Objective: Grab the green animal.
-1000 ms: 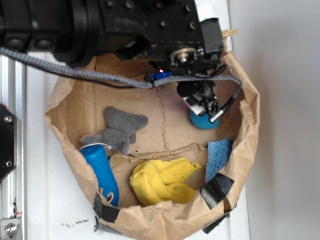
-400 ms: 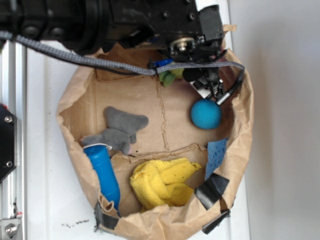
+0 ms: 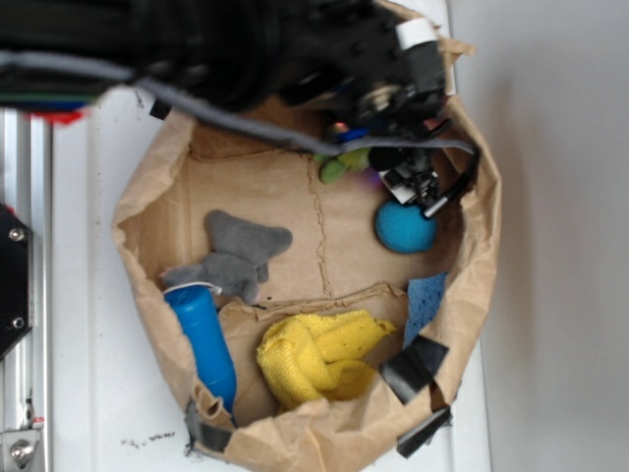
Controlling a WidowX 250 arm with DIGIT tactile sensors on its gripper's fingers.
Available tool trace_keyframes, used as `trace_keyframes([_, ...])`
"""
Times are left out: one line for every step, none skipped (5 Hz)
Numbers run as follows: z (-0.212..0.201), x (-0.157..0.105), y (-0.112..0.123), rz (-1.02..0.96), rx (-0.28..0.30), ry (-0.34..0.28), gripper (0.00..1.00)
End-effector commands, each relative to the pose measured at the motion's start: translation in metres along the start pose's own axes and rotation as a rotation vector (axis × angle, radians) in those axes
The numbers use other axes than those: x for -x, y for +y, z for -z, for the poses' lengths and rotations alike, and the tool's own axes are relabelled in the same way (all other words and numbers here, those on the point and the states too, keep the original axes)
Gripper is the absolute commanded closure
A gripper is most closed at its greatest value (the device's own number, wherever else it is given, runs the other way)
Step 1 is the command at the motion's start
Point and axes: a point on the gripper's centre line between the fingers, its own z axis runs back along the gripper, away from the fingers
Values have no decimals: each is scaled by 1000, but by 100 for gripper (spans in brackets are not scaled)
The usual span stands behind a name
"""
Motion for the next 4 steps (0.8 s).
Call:
trace_keyframes([-1,-3,3,1,-13,-63,100])
trace_keyframes([-11,-3,7,-1,3,-84,100])
trace_keyframes([-31,0,11,0,35,-97,100])
trace_keyframes([-62,10,7,17,103,-26,100])
